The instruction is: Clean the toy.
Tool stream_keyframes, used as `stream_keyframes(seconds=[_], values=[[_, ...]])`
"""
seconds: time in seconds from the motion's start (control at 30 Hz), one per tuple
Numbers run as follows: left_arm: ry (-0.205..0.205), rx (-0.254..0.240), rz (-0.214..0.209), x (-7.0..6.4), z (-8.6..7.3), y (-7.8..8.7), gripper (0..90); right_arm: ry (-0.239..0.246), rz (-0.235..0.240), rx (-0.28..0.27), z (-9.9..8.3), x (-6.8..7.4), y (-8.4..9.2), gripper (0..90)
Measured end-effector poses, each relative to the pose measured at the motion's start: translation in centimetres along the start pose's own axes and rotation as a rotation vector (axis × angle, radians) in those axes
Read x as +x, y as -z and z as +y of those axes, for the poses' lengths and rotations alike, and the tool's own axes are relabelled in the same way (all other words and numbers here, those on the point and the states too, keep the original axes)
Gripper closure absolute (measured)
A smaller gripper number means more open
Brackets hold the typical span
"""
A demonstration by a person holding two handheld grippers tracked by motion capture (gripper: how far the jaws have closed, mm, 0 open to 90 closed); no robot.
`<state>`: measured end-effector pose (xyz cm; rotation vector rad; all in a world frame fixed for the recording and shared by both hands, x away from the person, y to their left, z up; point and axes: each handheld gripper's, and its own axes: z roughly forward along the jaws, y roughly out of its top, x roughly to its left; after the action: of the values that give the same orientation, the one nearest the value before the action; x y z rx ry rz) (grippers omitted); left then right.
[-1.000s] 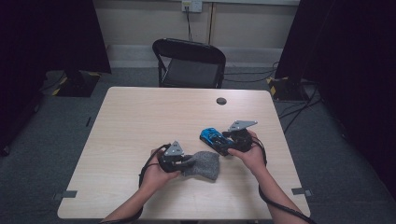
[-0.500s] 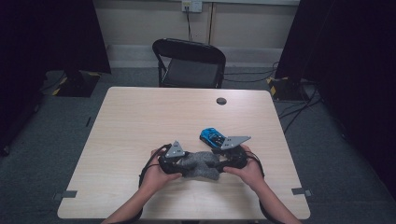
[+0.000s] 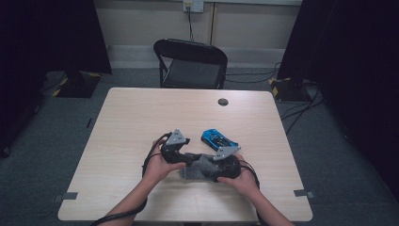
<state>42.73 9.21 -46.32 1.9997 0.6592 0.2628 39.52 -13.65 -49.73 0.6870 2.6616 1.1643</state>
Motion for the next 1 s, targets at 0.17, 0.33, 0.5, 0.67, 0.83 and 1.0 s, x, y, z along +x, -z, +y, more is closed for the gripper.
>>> stream_keyframes(seconds=[0.17,0.33,0.5,0.67,0.83,1.0], values=[[-0.015,0.003,-0.017,0.4,2.2,-2.3,16.7,-0.038,-0.004,0.015,-0.2,0.0,0.7,64.2],[-0.028,0.016,-0.037,0.6,3.4,-4.3,16.4,-0.058,-0.012,0.028,-0.6,-0.1,1.5,70.9],[-0.023,0.049,-0.044,1.2,3.5,-6.4,17.3,-0.086,-0.027,0.034,-1.4,-0.5,2.7,71.6],[-0.010,0.067,-0.052,1.4,3.9,-8.2,17.6,-0.112,-0.042,0.032,-2.4,-1.1,3.9,71.6],[-0.005,0.078,-0.071,1.3,4.2,-9.6,18.2,-0.134,-0.046,0.029,-3.0,-1.3,4.4,71.5],[0.007,0.082,-0.076,1.4,4.2,-10.8,18.6,-0.163,-0.043,0.020,-3.4,-1.5,4.7,71.1]])
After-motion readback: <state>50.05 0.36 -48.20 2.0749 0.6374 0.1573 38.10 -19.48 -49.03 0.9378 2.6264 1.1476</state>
